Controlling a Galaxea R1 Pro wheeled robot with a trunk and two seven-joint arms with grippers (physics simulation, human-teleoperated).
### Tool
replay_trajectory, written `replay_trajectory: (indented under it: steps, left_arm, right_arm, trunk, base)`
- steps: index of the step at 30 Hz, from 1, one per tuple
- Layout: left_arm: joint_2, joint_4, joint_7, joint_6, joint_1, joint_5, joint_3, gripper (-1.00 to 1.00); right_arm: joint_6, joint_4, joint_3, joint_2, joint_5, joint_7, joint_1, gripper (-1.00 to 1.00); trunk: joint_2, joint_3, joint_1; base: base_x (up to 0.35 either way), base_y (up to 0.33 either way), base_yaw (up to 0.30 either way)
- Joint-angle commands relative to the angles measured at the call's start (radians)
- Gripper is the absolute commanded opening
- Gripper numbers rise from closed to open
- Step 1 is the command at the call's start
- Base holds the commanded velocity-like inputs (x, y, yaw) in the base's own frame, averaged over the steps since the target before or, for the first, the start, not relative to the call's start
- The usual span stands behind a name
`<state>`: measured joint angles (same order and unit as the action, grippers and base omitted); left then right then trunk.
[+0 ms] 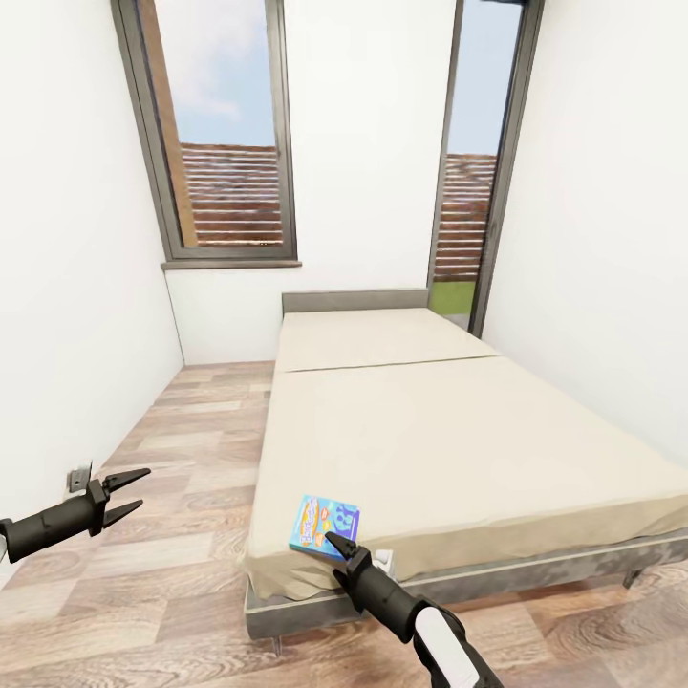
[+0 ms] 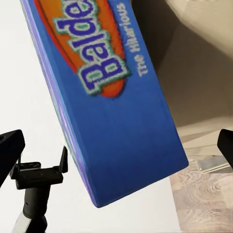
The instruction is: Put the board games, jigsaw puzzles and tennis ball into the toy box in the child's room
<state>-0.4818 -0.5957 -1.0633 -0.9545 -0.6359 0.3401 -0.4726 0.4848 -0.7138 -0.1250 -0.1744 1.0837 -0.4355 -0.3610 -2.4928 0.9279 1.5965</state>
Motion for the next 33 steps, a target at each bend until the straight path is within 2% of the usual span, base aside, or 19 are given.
replay_trajectory:
  steps: [1,23,29,33]
  left_arm:
    - [0.000,0.000,-0.003,-0.004,-0.001,-0.001,-0.002,1.00]
    - [0.000,0.000,-0.003,-0.004,-0.001,-0.002,-0.001,1.00]
    - [0.000,0.000,-0.003,-0.004,-0.001,-0.001,-0.001,1.00]
    - [0.000,0.000,-0.003,-0.004,-0.001,-0.001,-0.001,1.00]
  right_arm:
    - [-0.003,-0.053,0.003,0.000,0.022,-0.005,-0.004,1.00]
    - [-0.005,-0.053,0.003,0.000,0.022,-0.005,-0.004,1.00]
    - [-0.005,-0.053,0.002,0.000,0.022,-0.005,-0.004,1.00]
    - [-0.005,-0.053,-0.001,0.000,0.022,-0.005,-0.004,1.00]
  trunk:
    - [0.000,0.001,0.000]
    - [0.000,0.001,0.000]
    - [0.042,-0.018,-0.023]
    - [0.042,-0.018,-0.023]
  base:
    - [0.000,0.000,0.000]
    - [0.000,0.000,0.000]
    - [0.000,0.000,0.000]
    - [0.000,0.000,0.000]
